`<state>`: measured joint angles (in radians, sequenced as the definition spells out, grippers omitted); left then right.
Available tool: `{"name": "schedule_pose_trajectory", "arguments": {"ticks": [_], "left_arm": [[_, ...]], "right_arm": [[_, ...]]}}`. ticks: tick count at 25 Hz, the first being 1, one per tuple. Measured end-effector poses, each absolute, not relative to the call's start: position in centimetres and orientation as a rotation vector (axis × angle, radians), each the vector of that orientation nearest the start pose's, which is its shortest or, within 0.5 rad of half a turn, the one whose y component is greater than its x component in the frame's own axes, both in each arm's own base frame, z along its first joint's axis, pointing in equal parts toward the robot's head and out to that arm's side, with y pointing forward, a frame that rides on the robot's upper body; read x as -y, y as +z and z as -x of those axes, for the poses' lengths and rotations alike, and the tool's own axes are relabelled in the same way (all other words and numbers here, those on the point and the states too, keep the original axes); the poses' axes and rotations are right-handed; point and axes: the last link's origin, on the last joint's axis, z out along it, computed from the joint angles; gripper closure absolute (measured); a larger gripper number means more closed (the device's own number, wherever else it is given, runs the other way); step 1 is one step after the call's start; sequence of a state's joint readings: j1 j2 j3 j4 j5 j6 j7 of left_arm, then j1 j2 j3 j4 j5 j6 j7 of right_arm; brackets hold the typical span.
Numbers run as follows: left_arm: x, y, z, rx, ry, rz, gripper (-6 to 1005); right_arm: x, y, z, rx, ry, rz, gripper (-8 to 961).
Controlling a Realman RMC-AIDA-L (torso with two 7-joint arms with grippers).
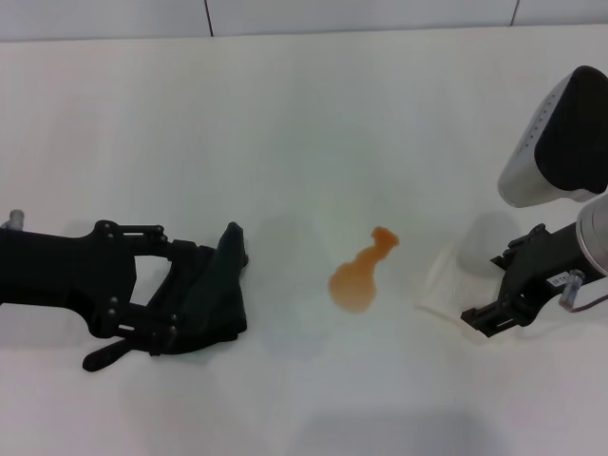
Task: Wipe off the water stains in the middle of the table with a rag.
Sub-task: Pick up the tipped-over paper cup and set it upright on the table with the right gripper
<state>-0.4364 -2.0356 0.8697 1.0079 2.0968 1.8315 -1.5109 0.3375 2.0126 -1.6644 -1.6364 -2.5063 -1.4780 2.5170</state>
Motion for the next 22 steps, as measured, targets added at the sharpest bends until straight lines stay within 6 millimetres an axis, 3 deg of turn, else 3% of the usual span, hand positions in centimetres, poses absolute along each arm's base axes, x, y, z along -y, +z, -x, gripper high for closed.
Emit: {"name": "schedule_pose_trajectory", "arguments": {"ticks": [9, 15, 22], "left_arm": [[-29.4, 3.9, 25.5, 0.433, -0.385, 3.037, 137], [-29.4, 3.9, 25.5, 0.428, -0.385, 3.036, 137], [-29.4, 4.0, 25.6, 0.425, -0.393, 3.024, 137]], "right_arm": [[-31.0, 1.0, -18.2, -0.638, -0.378, 2.629, 252], [-31.8, 1.7, -18.6, -0.636, -0.274, 2.603, 262], [-32.1, 1.9, -19.9, -0.619, -0.026, 2.621, 261]]}}
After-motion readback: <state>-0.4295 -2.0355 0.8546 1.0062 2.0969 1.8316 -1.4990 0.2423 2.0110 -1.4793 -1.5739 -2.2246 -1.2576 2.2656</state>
